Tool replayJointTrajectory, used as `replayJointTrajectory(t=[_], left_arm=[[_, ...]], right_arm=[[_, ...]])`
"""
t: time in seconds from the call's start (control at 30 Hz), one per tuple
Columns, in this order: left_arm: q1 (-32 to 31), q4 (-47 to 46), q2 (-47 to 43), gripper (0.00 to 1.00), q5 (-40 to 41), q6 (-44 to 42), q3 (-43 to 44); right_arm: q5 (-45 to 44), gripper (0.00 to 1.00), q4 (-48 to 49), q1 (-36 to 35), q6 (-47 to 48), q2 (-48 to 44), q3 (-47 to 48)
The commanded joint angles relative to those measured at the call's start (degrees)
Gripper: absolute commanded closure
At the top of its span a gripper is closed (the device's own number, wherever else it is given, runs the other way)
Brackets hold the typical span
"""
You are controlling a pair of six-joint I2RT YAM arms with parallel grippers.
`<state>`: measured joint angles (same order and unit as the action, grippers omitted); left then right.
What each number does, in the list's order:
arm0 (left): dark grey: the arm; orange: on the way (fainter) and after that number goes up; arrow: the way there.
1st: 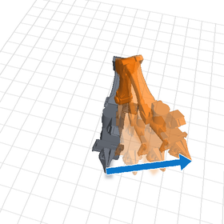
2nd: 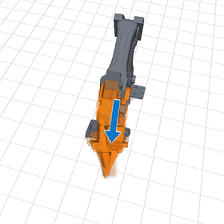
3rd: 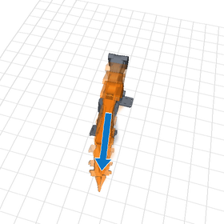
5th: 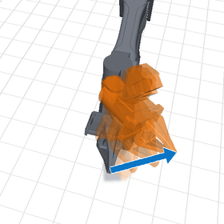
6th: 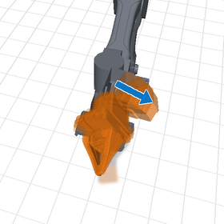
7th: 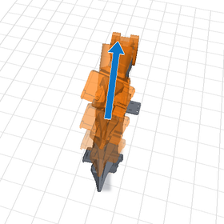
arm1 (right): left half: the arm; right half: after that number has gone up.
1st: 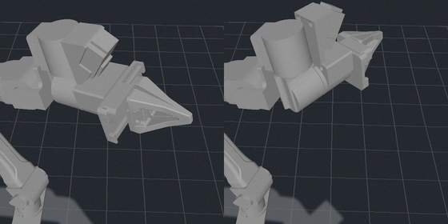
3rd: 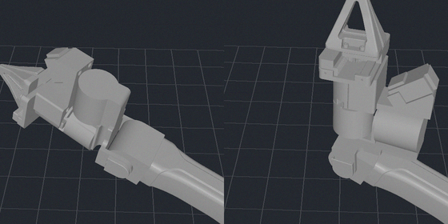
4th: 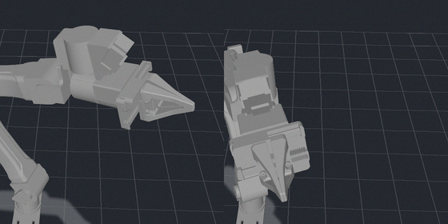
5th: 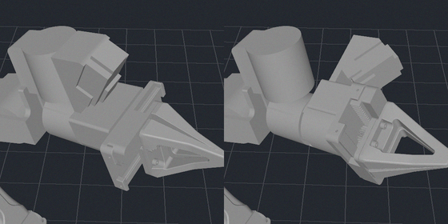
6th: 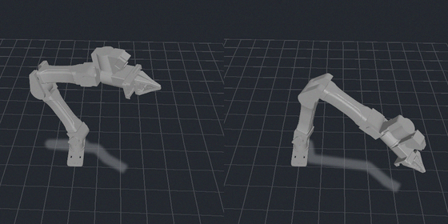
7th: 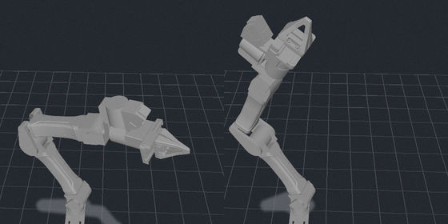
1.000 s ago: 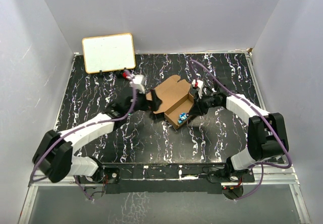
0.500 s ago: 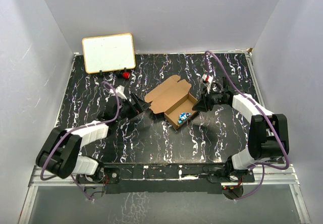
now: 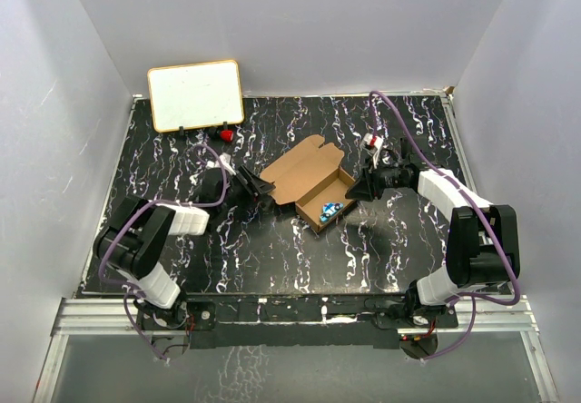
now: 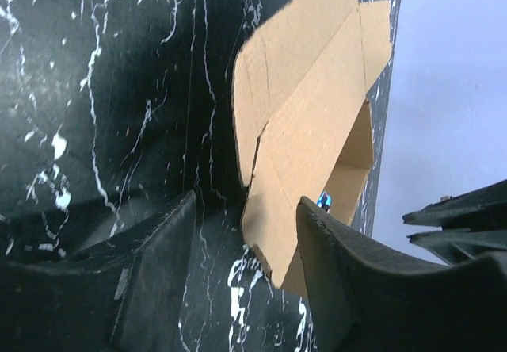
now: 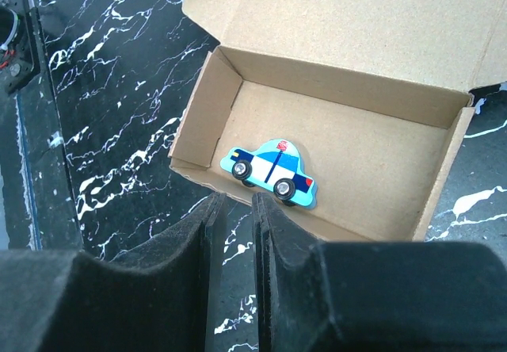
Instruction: Fold the paper box
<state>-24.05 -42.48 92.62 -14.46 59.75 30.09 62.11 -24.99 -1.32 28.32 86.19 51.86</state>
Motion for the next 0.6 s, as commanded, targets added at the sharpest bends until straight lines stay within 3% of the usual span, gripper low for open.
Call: replayJointTrajectory(t=[0.0, 0.3, 0.57], left_arm=[[0.1, -4.8, 2.3, 0.51, -1.4, 1.5, 3.6], [0.1, -6.5, 4.4, 0.78, -3.0, 2.1, 4.5], [0.1, -5.9, 4.8, 0.81, -4.4, 1.1, 6.0]], right_arm=[[3.3, 0.74, 3.5, 0.5, 0.7, -1.5, 0.2], [3.6, 0.74, 3.5, 1.0, 0.7, -2.0, 0.4], [3.8, 0.74, 3.5, 1.1, 0.3, -2.6, 0.5]])
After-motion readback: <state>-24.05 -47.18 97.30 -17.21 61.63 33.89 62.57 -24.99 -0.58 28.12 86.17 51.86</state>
